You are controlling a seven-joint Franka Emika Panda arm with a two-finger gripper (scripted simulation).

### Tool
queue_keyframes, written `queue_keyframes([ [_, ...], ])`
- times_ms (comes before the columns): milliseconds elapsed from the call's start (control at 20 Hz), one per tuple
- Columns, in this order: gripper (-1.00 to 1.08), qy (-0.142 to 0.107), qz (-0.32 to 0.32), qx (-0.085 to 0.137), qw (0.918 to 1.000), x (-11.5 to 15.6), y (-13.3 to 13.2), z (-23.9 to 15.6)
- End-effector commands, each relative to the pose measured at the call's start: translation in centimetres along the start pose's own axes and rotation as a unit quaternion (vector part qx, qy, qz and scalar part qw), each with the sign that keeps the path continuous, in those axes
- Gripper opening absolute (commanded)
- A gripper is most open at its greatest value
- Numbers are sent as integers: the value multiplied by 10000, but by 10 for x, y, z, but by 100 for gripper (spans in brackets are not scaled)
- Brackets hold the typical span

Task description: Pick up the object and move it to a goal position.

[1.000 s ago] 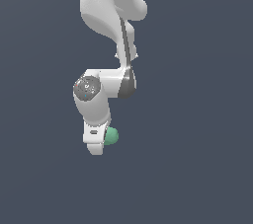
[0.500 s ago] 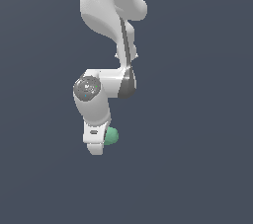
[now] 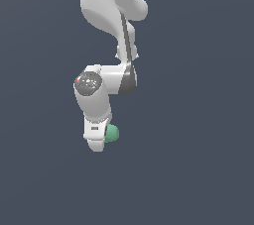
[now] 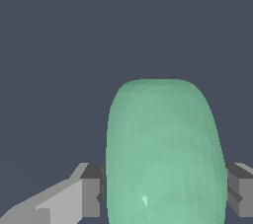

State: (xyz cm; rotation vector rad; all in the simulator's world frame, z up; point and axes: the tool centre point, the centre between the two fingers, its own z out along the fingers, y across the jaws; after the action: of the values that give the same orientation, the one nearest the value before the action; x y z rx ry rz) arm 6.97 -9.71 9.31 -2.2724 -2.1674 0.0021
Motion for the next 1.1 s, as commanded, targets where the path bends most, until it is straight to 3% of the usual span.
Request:
queue_keyframes([
  [0, -100, -2, 0, -6, 10000, 0, -6, -5],
  [400, -100, -9, 2, -4, 10000, 2, -41, -32],
  [1050, -100, -18, 5, -3, 10000, 6, -122, -95],
])
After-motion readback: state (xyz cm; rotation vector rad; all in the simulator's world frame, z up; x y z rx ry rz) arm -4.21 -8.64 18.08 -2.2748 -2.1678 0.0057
